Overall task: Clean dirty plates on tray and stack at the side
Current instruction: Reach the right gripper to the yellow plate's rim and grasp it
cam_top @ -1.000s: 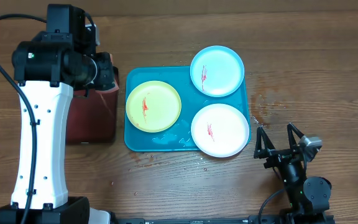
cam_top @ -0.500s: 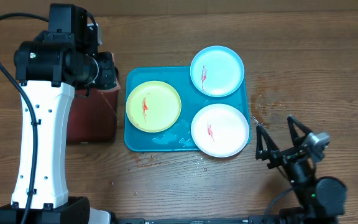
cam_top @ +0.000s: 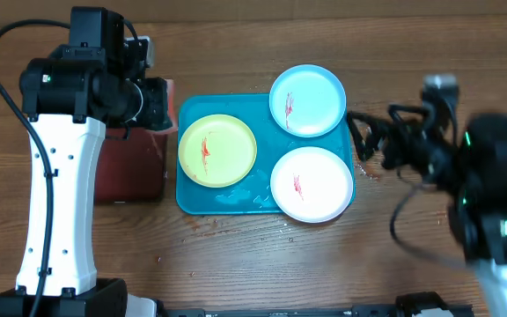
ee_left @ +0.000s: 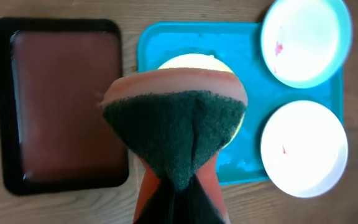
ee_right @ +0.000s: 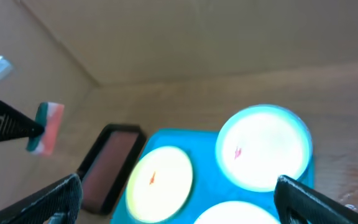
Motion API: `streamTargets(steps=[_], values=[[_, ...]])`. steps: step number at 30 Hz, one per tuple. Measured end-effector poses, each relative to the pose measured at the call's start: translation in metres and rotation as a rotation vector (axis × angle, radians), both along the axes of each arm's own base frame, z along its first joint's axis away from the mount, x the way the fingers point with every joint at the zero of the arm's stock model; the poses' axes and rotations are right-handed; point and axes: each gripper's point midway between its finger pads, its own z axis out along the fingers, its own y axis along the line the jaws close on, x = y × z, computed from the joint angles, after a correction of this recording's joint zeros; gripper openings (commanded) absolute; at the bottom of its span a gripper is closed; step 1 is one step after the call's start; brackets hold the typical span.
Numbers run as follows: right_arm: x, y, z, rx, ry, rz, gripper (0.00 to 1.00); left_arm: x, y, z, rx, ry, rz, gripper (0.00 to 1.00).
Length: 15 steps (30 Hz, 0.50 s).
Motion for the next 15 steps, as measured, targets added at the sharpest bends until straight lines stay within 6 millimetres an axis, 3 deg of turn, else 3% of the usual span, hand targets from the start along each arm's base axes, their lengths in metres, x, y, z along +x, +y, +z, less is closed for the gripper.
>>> streamTargets(steps=[4,9,13,15], values=[[0.027,0.018,-0.016,-0.001,0.163,0.098,1.0,-0.002,-0.007,0.001,-0.013,-0.007,-0.078,0.04],[0.064,0.044,-0.042,0.052,0.223,0.223,1.0,0.001,-0.013,-0.008,-0.024,0.017,-0.132,0.04],[0.079,0.062,-0.069,0.103,0.277,0.311,0.65,0.01,-0.015,-0.027,-0.029,0.067,-0.148,0.04],[0.081,0.069,-0.085,0.111,0.327,0.328,0.6,0.014,-0.016,-0.036,-0.028,0.091,-0.154,0.04]])
